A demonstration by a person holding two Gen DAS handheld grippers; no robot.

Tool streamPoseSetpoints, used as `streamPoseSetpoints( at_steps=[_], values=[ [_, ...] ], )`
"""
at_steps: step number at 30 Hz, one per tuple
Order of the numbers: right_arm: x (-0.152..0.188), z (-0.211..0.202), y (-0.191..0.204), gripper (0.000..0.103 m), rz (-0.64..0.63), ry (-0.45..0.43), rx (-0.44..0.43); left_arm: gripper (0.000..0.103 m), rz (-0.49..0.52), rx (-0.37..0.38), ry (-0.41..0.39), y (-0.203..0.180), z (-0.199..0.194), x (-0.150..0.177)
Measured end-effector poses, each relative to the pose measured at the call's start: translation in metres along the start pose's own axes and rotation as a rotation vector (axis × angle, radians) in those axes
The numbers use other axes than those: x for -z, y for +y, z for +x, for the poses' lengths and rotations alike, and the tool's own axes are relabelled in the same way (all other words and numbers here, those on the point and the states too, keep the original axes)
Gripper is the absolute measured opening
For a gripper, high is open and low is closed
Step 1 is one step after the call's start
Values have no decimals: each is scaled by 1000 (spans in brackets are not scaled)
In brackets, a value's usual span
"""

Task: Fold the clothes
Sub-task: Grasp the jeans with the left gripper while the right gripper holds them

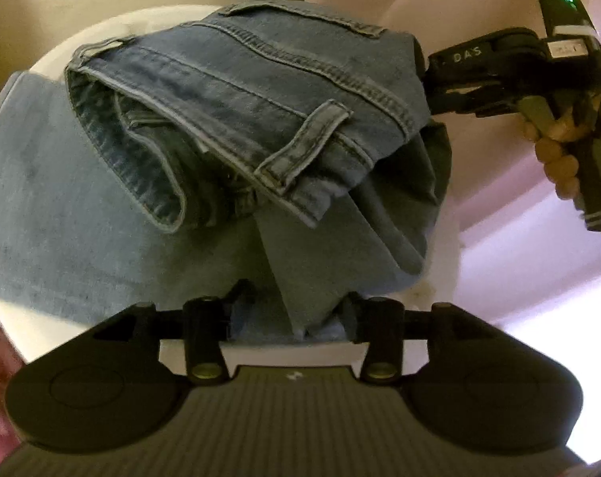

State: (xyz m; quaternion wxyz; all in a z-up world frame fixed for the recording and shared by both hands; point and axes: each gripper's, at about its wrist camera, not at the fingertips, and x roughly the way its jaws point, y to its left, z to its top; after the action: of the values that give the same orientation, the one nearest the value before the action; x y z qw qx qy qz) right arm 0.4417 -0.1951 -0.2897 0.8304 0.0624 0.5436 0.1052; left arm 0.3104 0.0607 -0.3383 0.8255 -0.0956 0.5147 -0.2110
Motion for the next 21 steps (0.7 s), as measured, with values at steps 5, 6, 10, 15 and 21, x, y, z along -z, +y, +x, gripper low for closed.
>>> streamPoseSetpoints(
  at_steps=[5,6,10,15,21],
  values=[
    [1,-1,6,3,-20,-29,-25,12,-73,61,-76,4,-13,-6],
    [1,-6,9,2,-32,-50,-31,11,-79,62,-97,5,-21,-7],
    [-10,-44,25,2,-47,-159,-76,10,-94,58,-213,6,-73,-18],
    [-32,-111,56,1,-80,-290,-195,9,-135,17,-362,-9,-140,-27],
    [-45,-202,103,0,-203,-461,-415,9,-220,-93,-525,-34,-231,-11]
  ],
)
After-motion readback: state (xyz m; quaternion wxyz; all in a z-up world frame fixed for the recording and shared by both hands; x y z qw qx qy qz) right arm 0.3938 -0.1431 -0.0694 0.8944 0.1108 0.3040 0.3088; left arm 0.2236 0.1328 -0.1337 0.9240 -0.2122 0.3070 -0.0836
